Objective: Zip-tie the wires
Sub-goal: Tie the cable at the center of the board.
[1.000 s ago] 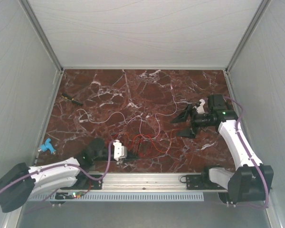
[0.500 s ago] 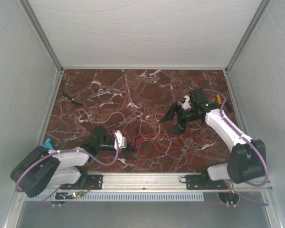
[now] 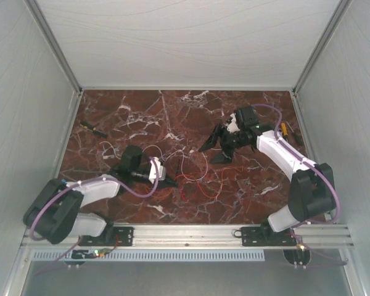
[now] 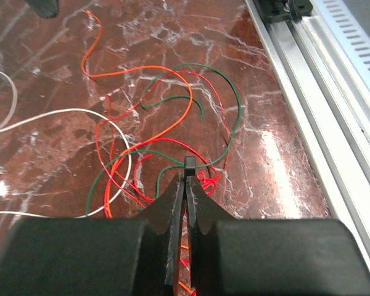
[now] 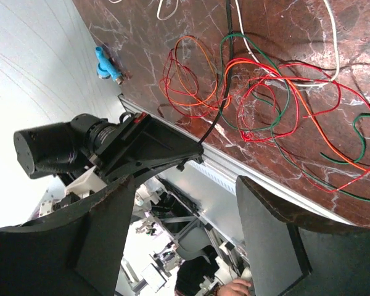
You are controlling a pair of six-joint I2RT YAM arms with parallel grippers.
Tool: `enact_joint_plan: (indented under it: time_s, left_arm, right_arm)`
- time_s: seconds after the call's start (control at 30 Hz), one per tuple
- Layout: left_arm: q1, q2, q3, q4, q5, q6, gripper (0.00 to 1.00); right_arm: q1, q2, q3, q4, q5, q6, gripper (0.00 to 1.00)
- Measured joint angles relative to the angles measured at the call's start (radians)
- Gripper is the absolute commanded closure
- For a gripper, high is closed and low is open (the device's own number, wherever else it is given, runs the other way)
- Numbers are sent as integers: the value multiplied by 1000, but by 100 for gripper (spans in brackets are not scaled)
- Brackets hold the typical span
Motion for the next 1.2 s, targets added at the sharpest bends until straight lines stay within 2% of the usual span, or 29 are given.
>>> enact_joint_plan:
  time_s: [0.23, 0.4, 0.77, 1.0, 1.2]
  left_arm:
    - [16, 139, 33, -89, 57, 124, 100]
    - [35, 185, 82, -156, 82, 209, 100]
    - [45, 227, 128, -244, 104, 301, 100]
    - [49, 254, 148, -271, 114, 322, 100]
    - [51, 274, 166, -275, 129, 325, 100]
  right_arm:
    - [37, 61, 0, 42, 9, -15, 43]
    - [53, 174, 35, 86, 61, -32, 53]
    - [89, 473, 337, 215, 229, -69, 71]
    - [146, 655, 499, 219, 219, -114, 77]
    - [219, 684, 504, 215, 177, -130, 81]
